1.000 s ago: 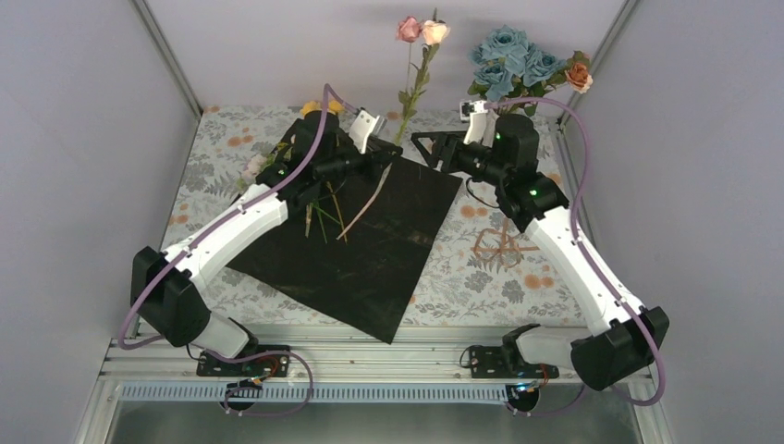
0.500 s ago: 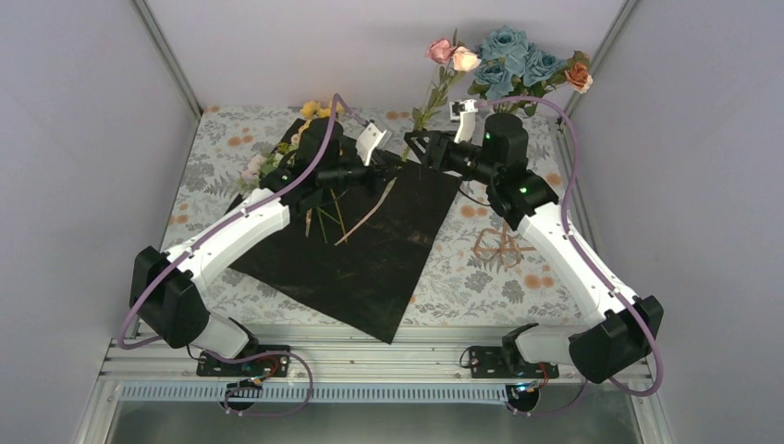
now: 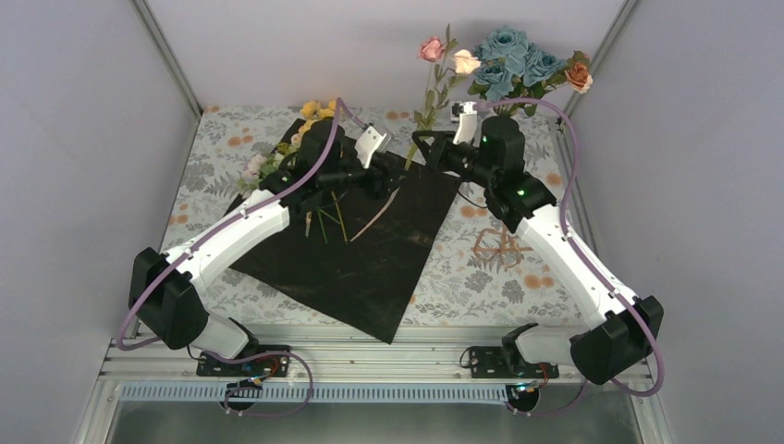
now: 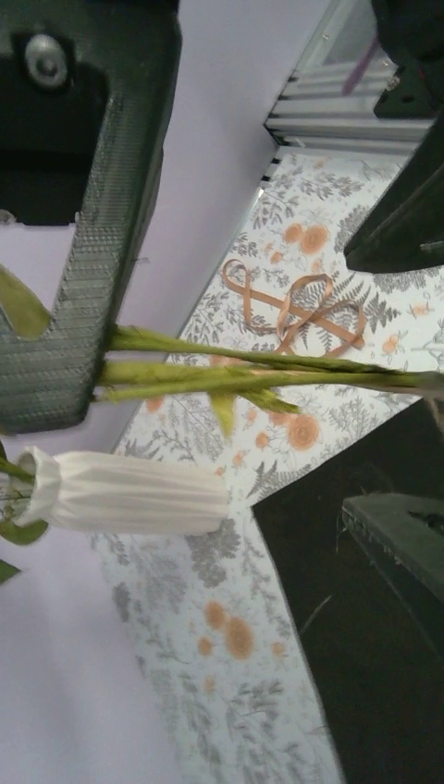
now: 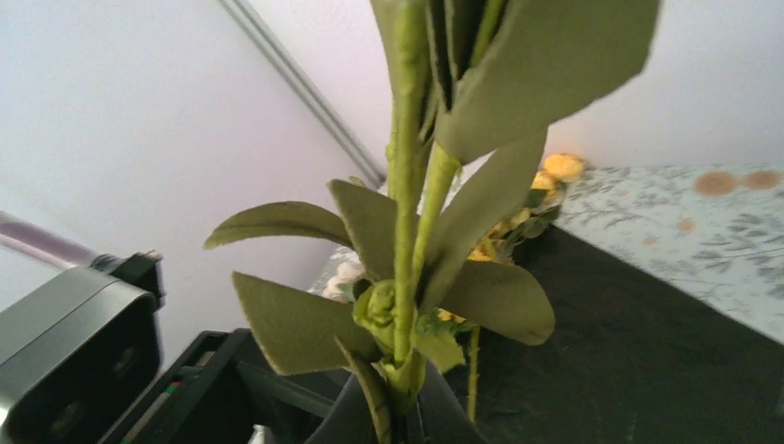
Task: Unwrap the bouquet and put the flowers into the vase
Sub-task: Insert the fake flower into the vase.
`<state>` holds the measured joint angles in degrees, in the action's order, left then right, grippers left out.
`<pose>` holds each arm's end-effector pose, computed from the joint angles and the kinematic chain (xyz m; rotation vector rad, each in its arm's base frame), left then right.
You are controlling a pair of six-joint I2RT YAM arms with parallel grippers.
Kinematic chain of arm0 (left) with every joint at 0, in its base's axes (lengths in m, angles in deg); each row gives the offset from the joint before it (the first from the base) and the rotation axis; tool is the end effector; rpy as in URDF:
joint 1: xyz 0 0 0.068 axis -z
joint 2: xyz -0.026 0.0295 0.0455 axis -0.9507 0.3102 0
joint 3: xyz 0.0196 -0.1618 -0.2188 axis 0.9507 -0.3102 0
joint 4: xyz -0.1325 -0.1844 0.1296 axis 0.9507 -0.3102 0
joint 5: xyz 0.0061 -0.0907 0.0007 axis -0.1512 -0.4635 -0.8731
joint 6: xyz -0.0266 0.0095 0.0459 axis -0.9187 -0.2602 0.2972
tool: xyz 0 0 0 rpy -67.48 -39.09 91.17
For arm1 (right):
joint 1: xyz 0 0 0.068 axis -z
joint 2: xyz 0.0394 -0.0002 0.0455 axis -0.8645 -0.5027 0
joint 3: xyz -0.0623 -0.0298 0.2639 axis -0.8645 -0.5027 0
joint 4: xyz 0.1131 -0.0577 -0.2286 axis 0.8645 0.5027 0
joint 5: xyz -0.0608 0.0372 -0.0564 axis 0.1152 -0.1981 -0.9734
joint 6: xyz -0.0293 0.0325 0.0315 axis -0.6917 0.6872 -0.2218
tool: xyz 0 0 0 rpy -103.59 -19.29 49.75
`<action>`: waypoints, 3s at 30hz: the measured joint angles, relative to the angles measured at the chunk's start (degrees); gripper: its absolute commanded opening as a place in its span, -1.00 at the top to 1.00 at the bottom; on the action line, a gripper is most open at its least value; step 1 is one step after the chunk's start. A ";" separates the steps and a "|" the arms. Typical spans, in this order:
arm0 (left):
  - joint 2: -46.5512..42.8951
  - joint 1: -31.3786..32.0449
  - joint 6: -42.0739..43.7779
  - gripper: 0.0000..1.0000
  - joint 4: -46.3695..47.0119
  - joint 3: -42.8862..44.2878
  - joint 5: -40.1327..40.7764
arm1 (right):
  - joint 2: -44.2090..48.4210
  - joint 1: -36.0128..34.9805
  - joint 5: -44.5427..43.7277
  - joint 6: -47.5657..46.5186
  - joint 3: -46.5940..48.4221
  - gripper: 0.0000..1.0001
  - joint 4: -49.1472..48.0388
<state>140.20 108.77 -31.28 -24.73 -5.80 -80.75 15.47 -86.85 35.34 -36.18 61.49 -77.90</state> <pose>0.2654 -0.2201 0.3539 0.8516 1.8085 -0.9713 0.2580 0.1458 0.3967 -0.2183 1.8750 1.0293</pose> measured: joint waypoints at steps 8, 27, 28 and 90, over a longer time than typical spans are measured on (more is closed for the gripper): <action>-2.60 0.00 0.70 -1.00 -5.38 0.02 6.34 | 0.55 -0.37 -15.08 -8.52 1.88 0.92 4.35; -19.65 0.02 6.93 -1.00 -21.68 -2.58 32.72 | -9.86 0.33 -58.66 -31.15 32.83 0.93 8.41; -20.28 0.02 7.50 -1.00 -22.01 -3.58 33.79 | -11.50 0.59 -60.06 -32.02 35.08 0.93 8.96; -22.64 0.02 10.36 -1.00 -20.00 -12.02 39.95 | -16.61 18.60 -41.64 -28.55 20.85 0.84 -7.28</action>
<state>117.56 108.79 -20.92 -44.72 -17.82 -40.79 -1.14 -68.25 -6.30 -64.73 82.35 -85.18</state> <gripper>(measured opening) 0.998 0.075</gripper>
